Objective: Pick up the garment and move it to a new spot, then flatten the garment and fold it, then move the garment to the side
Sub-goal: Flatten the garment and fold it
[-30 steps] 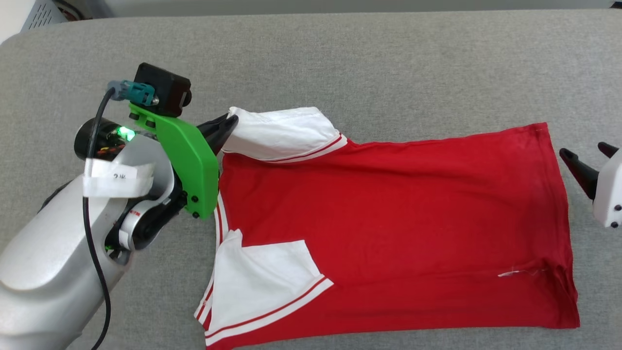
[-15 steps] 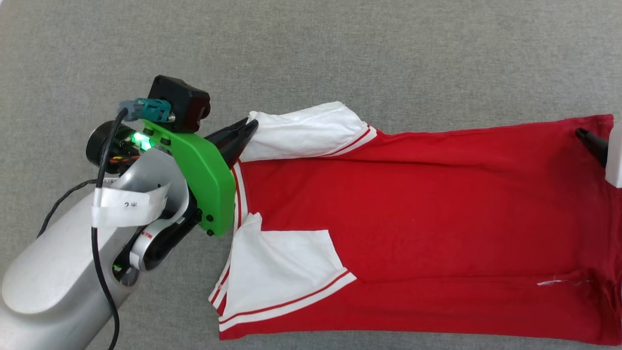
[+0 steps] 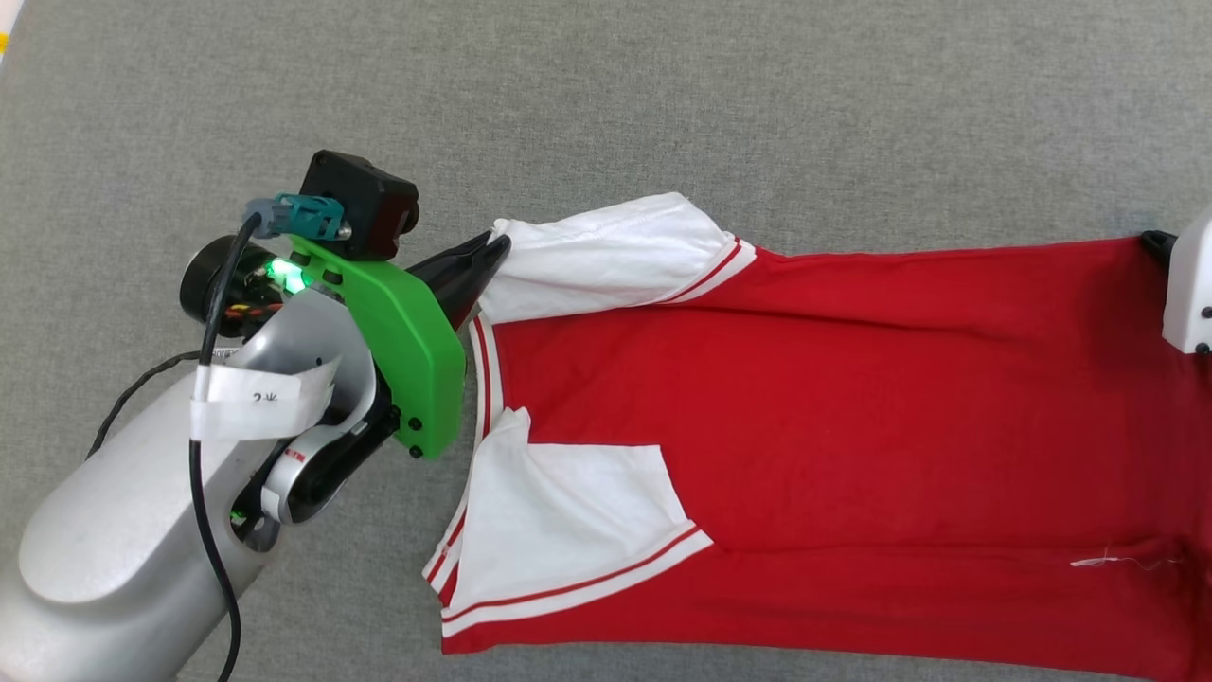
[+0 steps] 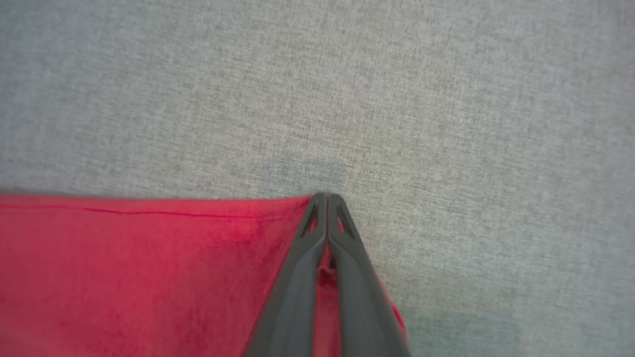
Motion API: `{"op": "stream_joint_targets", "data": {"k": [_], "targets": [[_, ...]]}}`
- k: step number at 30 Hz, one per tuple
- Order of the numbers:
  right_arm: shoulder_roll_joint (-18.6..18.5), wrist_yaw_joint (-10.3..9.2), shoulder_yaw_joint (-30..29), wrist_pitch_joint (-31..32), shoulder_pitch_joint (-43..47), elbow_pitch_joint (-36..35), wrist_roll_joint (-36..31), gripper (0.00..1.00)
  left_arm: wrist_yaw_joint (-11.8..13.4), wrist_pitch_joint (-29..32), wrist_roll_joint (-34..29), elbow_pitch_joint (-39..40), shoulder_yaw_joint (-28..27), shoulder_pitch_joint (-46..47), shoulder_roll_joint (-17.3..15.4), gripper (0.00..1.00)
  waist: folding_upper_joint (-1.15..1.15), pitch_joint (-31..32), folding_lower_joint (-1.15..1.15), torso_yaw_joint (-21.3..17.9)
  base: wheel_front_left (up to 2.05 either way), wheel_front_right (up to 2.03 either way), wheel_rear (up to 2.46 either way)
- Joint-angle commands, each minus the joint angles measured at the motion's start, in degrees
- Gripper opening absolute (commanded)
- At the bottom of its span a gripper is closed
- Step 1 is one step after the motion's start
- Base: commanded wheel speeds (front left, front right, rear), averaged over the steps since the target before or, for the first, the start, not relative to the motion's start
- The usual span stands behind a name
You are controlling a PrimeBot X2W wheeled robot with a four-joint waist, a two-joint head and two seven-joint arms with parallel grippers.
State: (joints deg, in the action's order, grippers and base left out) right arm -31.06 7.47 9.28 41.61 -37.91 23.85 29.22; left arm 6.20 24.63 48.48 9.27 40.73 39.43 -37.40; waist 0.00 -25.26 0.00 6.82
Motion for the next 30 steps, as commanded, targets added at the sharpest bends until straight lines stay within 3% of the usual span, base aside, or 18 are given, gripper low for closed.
{"op": "stream_joint_targets", "data": {"k": [1, 15, 30], "targets": [[0.47, 0.02, 0.63, -0.37, 0.69, 1.49, 0.37, 0.0, -0.4, -0.61, 0.18, -0.45, -0.09, 0.63, 0.24, 0.0, 0.0, 0.75, 0.0, -0.16, 0.0, 0.0, 0.0], [0.16, 0.02, -2.89, -11.57, 5.53, 0.68, 4.18, 0.0, 0.07, -3.57, 1.87, -5.87, 0.18, -3.82, 1.23, 0.0, 0.0, 9.17, 0.0, -1.44, 0.0, 0.0, 0.0], [1.08, 0.02, -5.8, -20.2, 21.97, -6.91, 9.45, 0.0, 2.92, -6.04, 4.05, -4.4, 2.18, -15.25, 0.59, 0.0, 0.0, 15.47, 0.0, -1.41, 0.0, 0.0, 0.0]]}}
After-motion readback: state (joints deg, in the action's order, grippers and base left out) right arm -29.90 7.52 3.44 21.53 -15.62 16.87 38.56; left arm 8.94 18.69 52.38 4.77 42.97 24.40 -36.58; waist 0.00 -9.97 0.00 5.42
